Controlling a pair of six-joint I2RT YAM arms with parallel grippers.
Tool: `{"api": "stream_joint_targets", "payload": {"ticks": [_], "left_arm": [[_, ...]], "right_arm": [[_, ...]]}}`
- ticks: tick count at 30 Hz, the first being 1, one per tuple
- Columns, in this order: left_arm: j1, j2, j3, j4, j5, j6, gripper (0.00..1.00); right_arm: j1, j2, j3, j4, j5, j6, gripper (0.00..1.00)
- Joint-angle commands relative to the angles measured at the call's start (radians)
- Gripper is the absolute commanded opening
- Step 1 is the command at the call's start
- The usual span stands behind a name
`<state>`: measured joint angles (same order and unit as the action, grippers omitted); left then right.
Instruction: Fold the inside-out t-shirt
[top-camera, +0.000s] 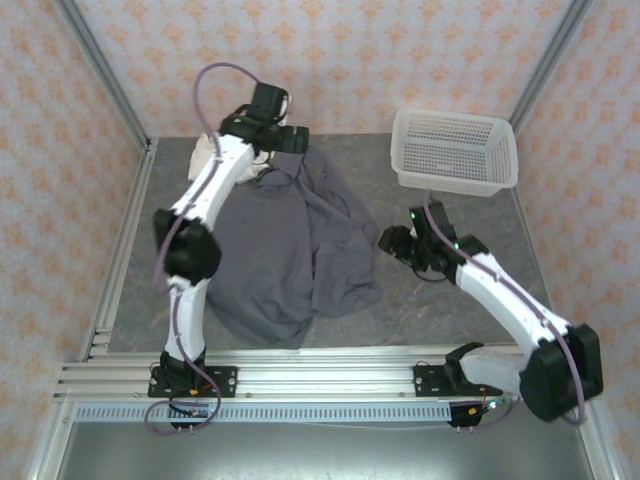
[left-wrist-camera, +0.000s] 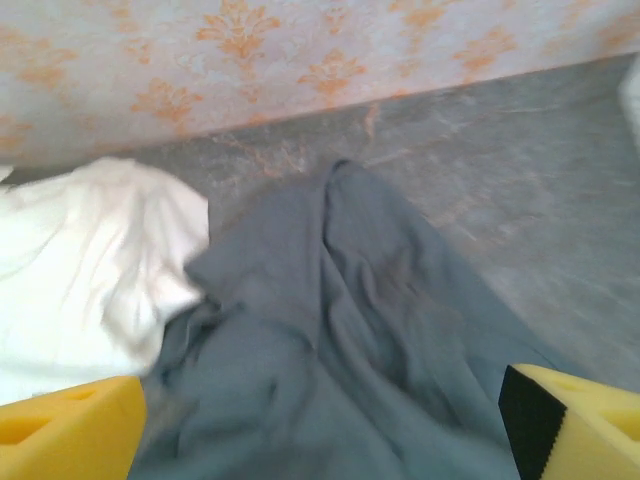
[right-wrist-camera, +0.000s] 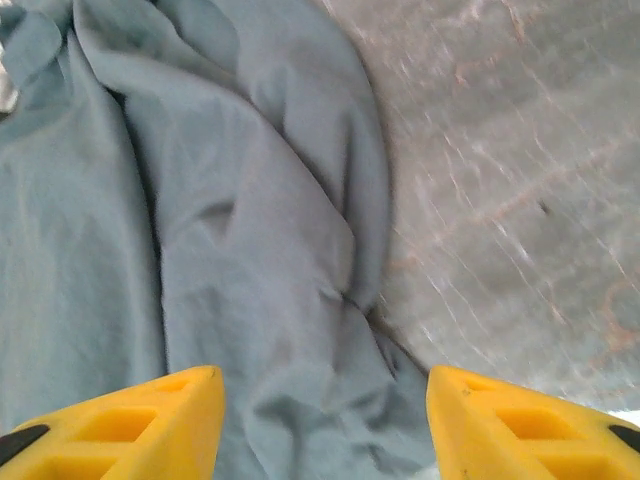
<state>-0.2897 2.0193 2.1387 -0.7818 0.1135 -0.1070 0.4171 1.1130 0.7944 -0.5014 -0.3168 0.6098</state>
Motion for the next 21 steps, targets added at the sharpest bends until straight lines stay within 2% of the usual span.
{"api": "stream_joint_targets", "payload": {"ticks": [1,4,7,9,11,13,16,19,21], "left_arm": [[-0.001,-0.393,-0.258,0.113,0.083,-0.126,0.92],[0.000,-0.612,-0.561,0.177,0.065,-0.172,0.98],[-0.003,-0.771,-0.758,0.132,0.023,-0.192,1.00],[-0.009,-0.846,-0.842,0.084,0.011,-0.189,1.00],[-0.012,-0.892,-0.892,0.014,-0.007,-0.169,1.00],[-0.013,-0.925,-0.934,-0.051,-0.020,-0.151,1.00],[-0.013,-0.965,-1.000,-0.065,-0.010,-0.150,1.00],[-0.012,-0.987,-1.051,-0.027,0.002,-0.169,1.00],[-0.012,-0.978,-1.052,-0.019,0.008,-0.171,1.00]], "right_arm": [[0.047,-0.033,-0.108,0.062,0.038,0.008,0.57],[0.100,0.062,-0.125,0.125,0.026,0.009,0.59],[0.126,0.208,-0.096,0.143,0.009,-0.020,0.60],[0.155,0.248,-0.073,0.148,0.007,-0.045,0.58],[0.211,0.256,-0.042,0.132,0.030,-0.075,0.55],[0.277,0.256,-0.017,0.066,0.145,-0.078,0.45],[0.345,0.245,-0.042,0.048,0.236,-0.061,0.36],[0.380,0.289,-0.048,0.059,0.226,-0.063,0.35],[0.418,0.337,-0.008,0.031,0.243,-0.084,0.39]]}}
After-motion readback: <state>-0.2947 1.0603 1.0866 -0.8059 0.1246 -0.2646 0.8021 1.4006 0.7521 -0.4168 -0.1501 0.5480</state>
